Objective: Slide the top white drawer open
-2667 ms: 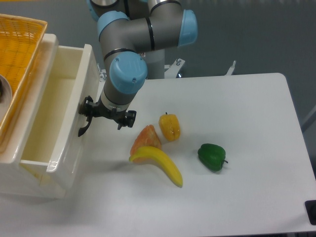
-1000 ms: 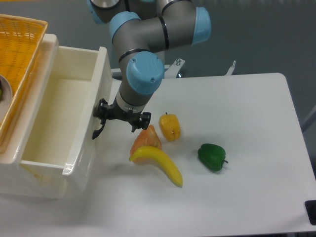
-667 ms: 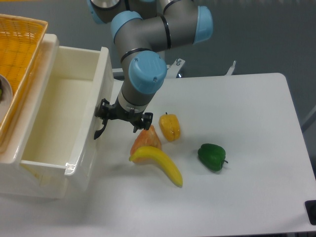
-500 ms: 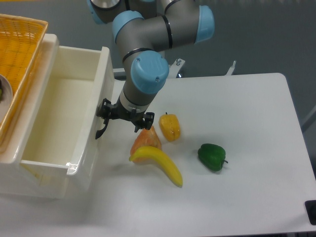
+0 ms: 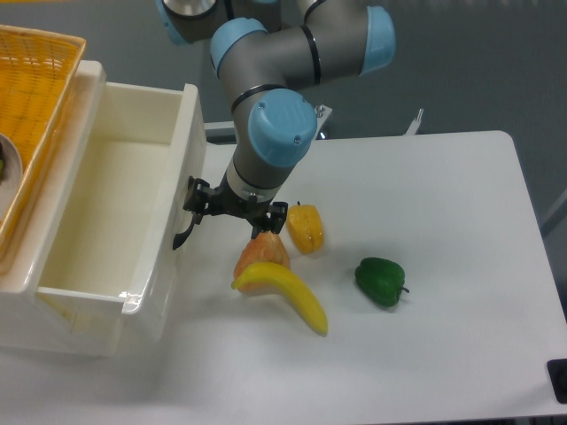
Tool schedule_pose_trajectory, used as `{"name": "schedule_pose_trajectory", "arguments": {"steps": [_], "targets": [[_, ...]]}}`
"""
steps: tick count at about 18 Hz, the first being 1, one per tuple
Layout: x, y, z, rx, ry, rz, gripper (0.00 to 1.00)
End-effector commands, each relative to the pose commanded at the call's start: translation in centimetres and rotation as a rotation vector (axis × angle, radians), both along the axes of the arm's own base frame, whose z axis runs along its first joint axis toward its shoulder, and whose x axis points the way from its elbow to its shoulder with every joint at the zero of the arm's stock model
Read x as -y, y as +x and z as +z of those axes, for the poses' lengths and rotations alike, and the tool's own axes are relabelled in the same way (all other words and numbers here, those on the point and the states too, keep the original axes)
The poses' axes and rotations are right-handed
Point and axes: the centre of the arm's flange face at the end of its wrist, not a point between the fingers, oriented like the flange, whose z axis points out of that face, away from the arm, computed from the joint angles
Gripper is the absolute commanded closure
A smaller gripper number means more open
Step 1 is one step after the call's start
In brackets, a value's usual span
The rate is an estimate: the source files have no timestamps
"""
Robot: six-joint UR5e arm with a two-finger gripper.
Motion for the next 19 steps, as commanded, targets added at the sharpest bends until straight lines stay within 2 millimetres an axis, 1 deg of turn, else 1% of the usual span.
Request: {"name": "schedule_pose_trajectory", "arguments": {"steps": [2, 4, 7, 11, 15, 16, 19], "targets": [[0.4, -1.0, 0.4, -0.016, 0.006, -0.006, 0.0], [1.3, -1.9, 0.8, -0.051, 0.01, -0.062, 0.0], [2.4, -3.5, 1.0, -0.084, 0.012, -0.104, 0.0], [3.3, -4.2, 0.3, -0.132, -0.037, -0.204, 0.0], [4.4, -5.7, -0.1, -0.156, -0.035, -0.328, 0.0], [4.8, -6.3, -0.3, -0.158, -0.037, -0.329, 0.0], [5.1, -6.9, -0.6, -0.157, -0.049, -0.323, 0.0]]}}
